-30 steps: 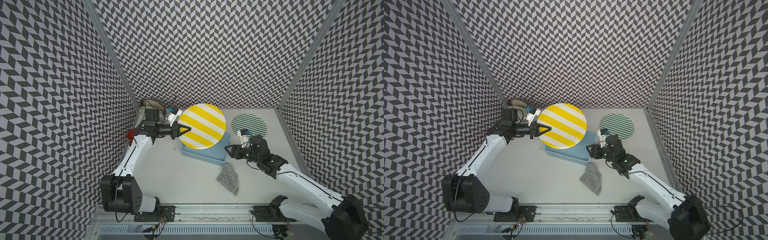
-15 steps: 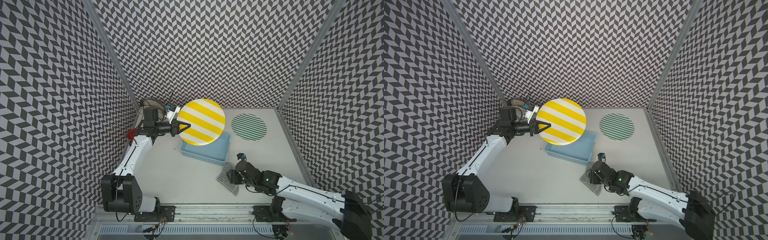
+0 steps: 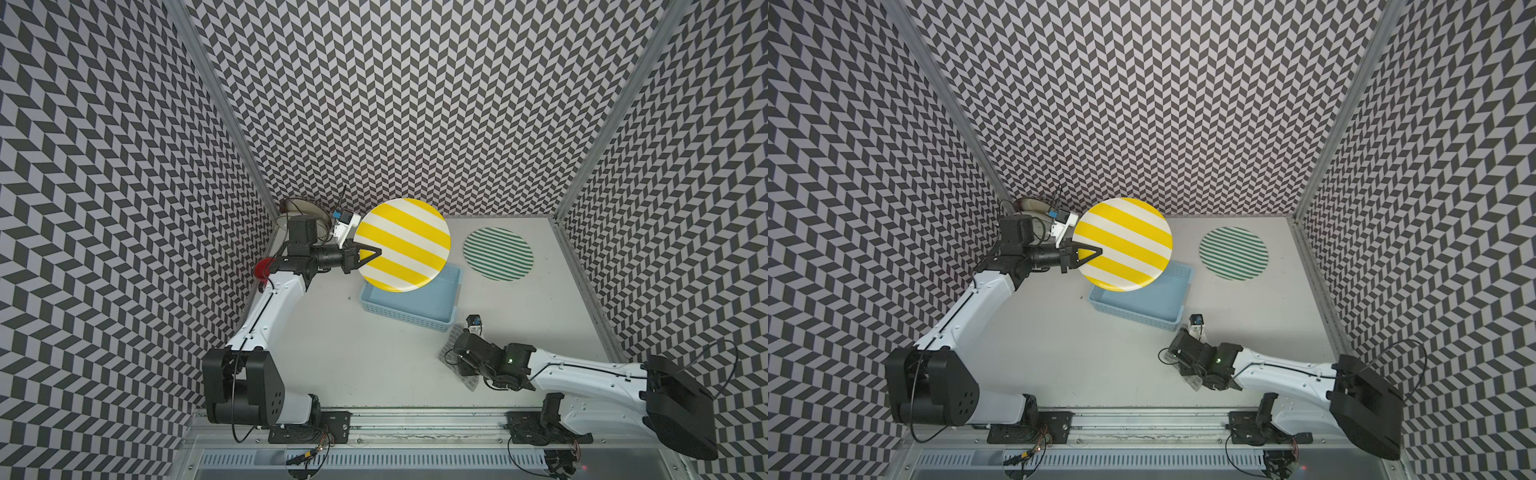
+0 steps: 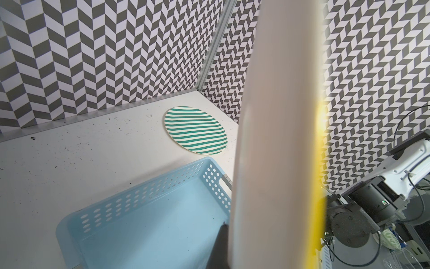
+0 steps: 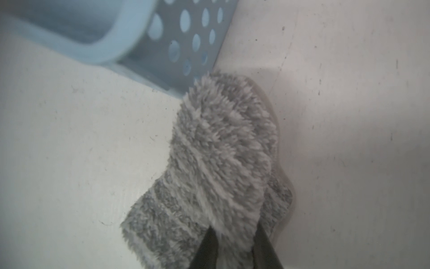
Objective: Wipe the wet plate dry
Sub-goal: Pick up the towel at the center of the board.
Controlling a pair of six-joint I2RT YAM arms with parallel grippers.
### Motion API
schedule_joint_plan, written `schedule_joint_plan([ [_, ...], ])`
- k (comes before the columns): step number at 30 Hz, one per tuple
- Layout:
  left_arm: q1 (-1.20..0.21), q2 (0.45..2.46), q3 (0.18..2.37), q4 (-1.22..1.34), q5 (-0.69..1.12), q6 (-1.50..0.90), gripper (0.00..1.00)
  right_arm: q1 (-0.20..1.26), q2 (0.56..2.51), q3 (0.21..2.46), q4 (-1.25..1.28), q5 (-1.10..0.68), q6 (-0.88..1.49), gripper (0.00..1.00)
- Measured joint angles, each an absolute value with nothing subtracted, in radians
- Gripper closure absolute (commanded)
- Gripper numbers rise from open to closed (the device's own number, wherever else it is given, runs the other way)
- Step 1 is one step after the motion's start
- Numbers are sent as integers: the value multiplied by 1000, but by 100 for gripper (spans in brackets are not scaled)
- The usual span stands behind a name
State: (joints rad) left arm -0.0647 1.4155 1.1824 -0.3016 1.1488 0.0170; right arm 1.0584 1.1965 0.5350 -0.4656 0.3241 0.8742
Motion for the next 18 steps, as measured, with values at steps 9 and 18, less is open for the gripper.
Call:
schedule_joint_plan([
  [9,-65,1415,1171,-277,1137,-8,100,1064,943,497,-387,279,763,100],
  [18,-65,1415,1152,-234,1100,-56,100,1064,810,447,-126,-168,545,100],
])
